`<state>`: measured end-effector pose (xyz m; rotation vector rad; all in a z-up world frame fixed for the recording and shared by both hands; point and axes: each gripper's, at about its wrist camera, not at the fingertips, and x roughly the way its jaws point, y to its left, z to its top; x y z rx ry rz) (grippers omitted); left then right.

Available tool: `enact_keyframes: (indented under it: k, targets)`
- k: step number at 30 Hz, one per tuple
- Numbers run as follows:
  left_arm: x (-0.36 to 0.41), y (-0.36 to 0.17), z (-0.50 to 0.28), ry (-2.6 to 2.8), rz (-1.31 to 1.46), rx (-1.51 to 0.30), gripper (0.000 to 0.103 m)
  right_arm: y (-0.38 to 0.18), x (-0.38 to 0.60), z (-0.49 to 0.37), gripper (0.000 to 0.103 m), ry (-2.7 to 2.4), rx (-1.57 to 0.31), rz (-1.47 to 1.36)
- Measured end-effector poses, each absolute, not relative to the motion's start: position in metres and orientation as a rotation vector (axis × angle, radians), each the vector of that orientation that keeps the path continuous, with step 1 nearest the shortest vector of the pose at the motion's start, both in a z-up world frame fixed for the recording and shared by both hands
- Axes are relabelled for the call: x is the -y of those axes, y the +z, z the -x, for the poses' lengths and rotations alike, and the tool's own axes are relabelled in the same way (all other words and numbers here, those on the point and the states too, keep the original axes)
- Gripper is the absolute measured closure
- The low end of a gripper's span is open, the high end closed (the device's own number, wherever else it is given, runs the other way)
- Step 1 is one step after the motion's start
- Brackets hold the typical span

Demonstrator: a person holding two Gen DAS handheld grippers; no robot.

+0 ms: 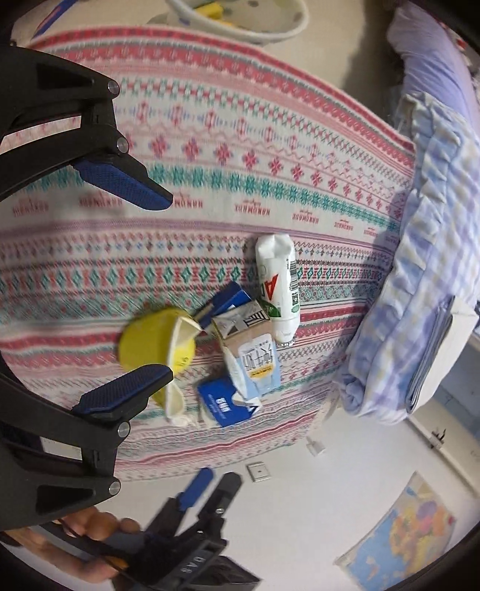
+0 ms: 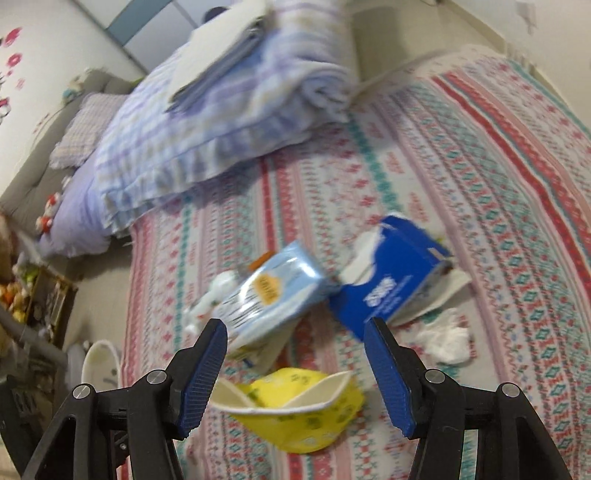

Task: Collect trash
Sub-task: 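Move both tools back toward the remaining trash on the bed, then grasp the yellow paper cup with the left tool while the right tool grasps the white tissue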

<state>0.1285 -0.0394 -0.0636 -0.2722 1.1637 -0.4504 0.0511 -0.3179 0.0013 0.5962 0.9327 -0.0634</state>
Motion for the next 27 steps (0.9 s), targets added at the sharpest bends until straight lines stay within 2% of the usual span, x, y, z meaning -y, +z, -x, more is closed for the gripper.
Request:
enact_keyframes:
  k: [3,8,10,12,14,15,16,17,27]
  targets:
    - [0.051,-0.073,-0.135,-0.445,0.313,-1.198,0.016,-0.007,0.329,-0.055,0.036,-0.083,-0.952,-0.636]
    - [0.073,-0.082,-0.140,-0.470,0.324,-1.225,0.029,-0.017,0.336,-0.061,0.036,-0.084,-0.984,-0.647]
    - [0.079,-0.086,-0.140,-0.470,0.310,-1.231,0.041,-0.018,0.340,-0.061,0.036,-0.083,-0.988,-0.641]
    - [0.083,-0.092,-0.141,-0.482,0.320,-1.245,0.047,-0.021,0.347,-0.061,0.036,-0.097,-0.994,-0.634]
    - [0.083,-0.092,-0.143,-0.492,0.341,-1.231,0.057,-0.027,0.357,-0.059,0.036,-0.125,-1.009,-0.641]
    - [0.084,-0.091,-0.144,-0.505,0.342,-1.227,0.066,-0.031,0.362,-0.059,0.036,-0.141,-1.018,-0.648]
    - [0.086,-0.090,-0.144,-0.507,0.317,-1.233,0.088,-0.034,0.366,-0.059,0.036,-0.155,-1.028,-0.654]
    - [0.088,-0.092,-0.144,-0.505,0.295,-1.242,0.091,-0.040,0.372,-0.059,0.036,-0.175,-1.045,-0.660]
    - [0.096,-0.095,-0.135,-0.563,0.258,-1.254,0.091,-0.067,0.385,-0.053,0.036,-0.235,-1.137,-0.622]
